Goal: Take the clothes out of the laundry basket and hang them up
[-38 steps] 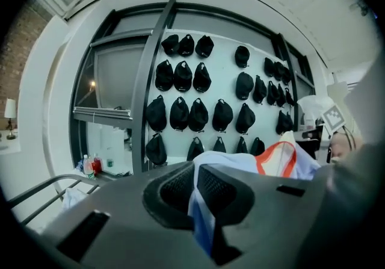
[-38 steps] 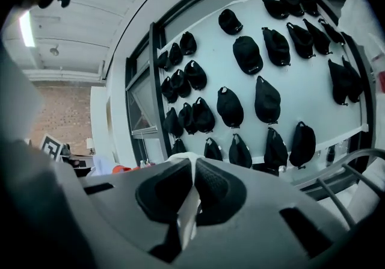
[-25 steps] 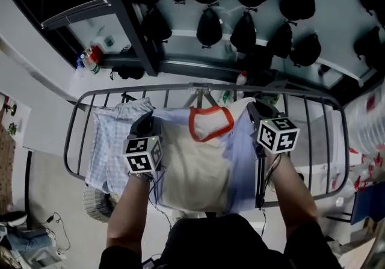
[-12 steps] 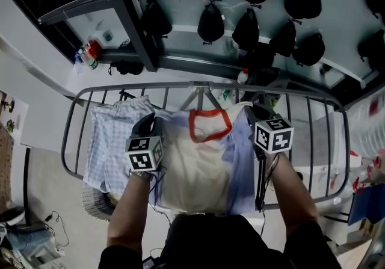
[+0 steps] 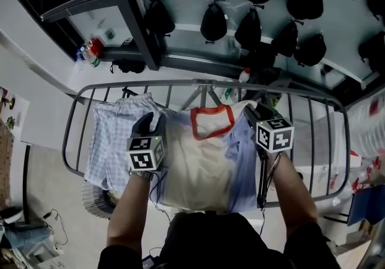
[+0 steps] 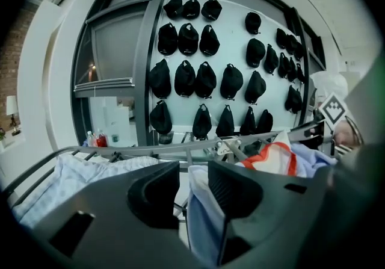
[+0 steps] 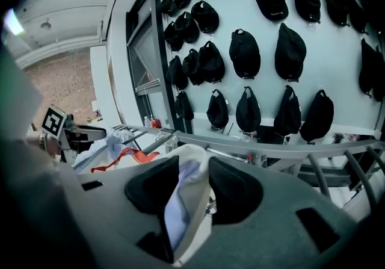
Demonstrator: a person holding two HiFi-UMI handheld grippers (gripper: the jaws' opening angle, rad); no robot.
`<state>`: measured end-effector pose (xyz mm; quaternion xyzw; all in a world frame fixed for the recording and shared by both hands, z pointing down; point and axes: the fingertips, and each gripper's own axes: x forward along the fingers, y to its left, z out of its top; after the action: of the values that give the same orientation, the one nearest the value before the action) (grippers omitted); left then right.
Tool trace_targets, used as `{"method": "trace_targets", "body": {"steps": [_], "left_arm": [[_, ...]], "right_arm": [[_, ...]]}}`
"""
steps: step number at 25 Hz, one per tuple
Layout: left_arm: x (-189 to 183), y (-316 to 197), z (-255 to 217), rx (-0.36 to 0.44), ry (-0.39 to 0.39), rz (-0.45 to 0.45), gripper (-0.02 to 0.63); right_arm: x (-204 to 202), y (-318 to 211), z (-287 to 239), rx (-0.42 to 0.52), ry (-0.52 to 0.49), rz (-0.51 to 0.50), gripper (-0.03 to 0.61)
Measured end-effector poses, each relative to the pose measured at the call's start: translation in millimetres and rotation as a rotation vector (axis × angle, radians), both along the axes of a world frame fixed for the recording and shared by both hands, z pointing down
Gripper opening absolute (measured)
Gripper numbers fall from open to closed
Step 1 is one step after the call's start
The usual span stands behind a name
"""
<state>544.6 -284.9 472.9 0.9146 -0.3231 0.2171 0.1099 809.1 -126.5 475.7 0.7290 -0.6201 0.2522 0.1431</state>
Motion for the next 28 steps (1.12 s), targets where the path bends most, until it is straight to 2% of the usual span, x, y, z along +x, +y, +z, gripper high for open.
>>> {"method": "trace_targets", "body": {"steps": [7, 12, 18, 24, 28], "left_arm": [[-10.7, 7.8, -13.9, 0.014, 0.012, 0.018, 0.141], [-17.0, 14.8, -30.5, 0.047, 0.049, 0.055, 0.144], [-32.3, 42.7, -56.7, 0.055, 0.089, 0.157, 0.147], [-71.7, 54.8, -78.0, 0.141, 0.135, 0.19, 0.146], [-99.8, 64.4, -82.8, 0.144, 0.151, 0.204, 0.122]], "right_arm": [[1.0, 12.7, -3.1, -0.028, 0.01, 0.017, 0.302], [-9.2, 18.2, -24.3, 0.028, 0.025, 0.041, 0.307], [-52.5, 23.5, -52.0, 0.106, 0.03, 0.05, 0.308], [-109.2, 27.6, -77.1, 0.2, -0.007, 0.043, 0.289], [-143.3, 33.2, -87.8, 0.232, -0.01, 0.039, 0.268]]}}
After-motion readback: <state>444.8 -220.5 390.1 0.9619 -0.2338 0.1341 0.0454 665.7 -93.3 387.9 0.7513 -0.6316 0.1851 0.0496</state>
